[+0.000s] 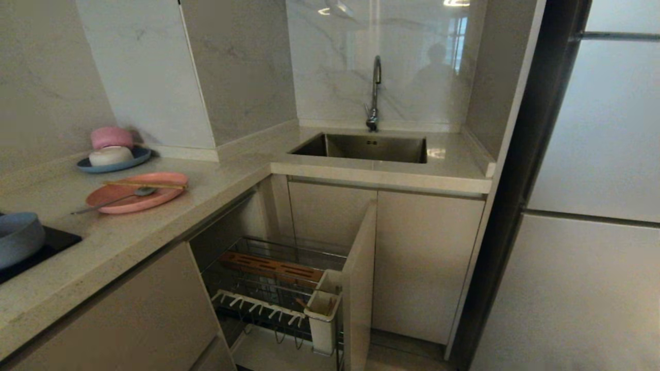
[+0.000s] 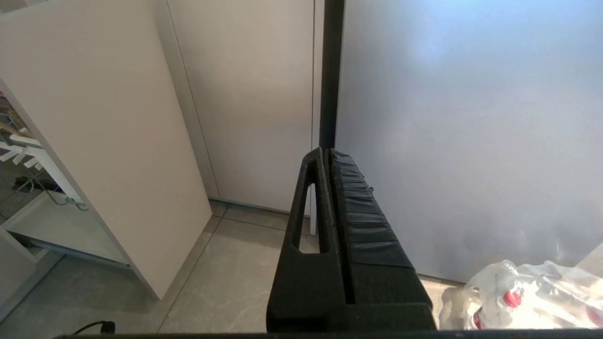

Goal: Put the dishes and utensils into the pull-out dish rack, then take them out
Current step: Pick up the bowl and place it in the cupboard

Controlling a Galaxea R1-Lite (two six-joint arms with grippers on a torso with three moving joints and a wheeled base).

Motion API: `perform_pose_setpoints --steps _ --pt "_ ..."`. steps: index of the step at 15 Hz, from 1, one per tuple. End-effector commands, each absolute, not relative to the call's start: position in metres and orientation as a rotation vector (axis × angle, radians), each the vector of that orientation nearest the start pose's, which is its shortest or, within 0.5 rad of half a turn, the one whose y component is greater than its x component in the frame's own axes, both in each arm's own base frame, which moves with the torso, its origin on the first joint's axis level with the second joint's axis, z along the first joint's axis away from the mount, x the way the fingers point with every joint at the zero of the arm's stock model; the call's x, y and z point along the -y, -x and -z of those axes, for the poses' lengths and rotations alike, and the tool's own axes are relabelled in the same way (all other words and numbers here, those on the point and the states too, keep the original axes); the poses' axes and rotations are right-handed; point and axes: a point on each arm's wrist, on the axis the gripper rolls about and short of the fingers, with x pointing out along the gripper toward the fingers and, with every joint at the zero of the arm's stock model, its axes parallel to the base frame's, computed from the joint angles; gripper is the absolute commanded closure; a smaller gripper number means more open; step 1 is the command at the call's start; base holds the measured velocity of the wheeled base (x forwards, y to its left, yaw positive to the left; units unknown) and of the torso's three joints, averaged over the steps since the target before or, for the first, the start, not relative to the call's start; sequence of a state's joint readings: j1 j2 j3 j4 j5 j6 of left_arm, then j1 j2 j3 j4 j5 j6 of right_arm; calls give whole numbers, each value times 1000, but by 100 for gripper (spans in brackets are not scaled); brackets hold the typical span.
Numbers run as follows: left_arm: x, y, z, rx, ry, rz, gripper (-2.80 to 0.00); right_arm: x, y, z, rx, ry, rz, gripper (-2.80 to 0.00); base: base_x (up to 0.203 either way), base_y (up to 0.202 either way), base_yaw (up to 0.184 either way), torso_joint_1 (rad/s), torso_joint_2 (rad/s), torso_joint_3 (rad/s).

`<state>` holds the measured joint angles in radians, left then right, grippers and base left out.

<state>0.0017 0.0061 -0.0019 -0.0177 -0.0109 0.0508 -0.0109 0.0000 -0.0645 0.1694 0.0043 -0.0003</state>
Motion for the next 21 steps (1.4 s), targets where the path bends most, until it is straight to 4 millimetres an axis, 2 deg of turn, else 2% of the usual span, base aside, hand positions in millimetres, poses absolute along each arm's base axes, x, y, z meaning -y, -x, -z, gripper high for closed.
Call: perform_pose_setpoints --steps 1,21 --pt "0 22 -75 12 -43 9 0 0 29 -76 -106 1 6 0 0 0 0 0 0 0" --pt "0 22 -76 16 45 -18 0 0 29 -76 -106 0 6 0 0 0 0 0 0 0"
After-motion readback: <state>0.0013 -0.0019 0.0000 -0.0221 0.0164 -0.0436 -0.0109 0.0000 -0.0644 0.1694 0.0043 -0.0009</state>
